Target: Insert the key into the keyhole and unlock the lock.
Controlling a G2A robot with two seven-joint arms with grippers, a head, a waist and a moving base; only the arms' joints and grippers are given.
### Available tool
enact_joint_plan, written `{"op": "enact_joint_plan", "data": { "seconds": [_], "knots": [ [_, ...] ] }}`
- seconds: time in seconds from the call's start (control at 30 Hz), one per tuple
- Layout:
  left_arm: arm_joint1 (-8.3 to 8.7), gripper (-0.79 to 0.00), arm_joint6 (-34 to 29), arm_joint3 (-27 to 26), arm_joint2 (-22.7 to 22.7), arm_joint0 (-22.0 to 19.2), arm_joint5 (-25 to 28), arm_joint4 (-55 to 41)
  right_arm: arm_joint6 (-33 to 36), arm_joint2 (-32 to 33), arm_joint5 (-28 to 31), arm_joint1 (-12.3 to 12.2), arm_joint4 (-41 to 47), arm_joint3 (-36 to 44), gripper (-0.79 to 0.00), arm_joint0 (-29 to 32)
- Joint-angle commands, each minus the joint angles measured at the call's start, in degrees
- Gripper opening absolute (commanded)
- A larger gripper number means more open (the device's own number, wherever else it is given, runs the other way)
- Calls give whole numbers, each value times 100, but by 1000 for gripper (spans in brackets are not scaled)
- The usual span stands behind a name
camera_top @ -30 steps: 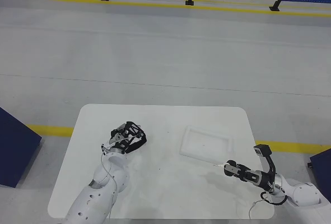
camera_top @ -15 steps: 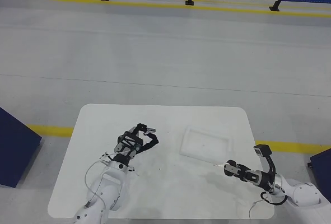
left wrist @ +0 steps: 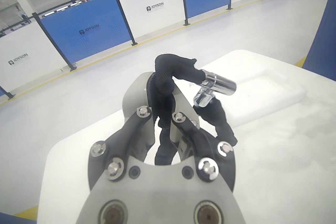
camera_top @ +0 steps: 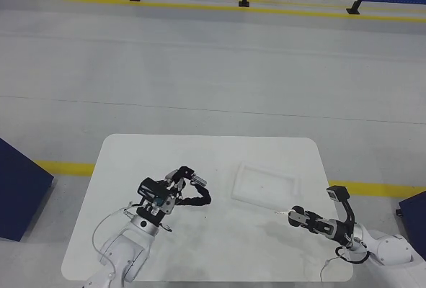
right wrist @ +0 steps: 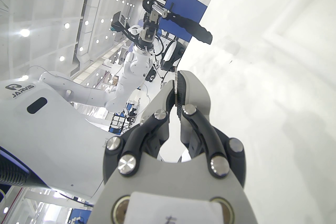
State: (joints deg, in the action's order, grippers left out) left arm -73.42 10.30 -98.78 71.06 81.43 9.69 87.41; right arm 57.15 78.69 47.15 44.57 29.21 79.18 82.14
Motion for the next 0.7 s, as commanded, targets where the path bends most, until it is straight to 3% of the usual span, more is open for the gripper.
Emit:
{"op": "enact_joint_plan", "data": {
  "seconds": [0.0, 0.23, 0.67],
  "knots": [
    [1, -785, -40, -30, 29, 14, 153, -245, 0, 0, 0, 0, 0, 0, -785, 0],
    [9, -785, -160, -129, 86, 111, 783, -1146, 0, 0, 0, 0, 0, 0, -785, 0],
    [9, -785, -160, -129, 86, 111, 783, -1146, 0, 0, 0, 0, 0, 0, -785, 0]
  ]
}}
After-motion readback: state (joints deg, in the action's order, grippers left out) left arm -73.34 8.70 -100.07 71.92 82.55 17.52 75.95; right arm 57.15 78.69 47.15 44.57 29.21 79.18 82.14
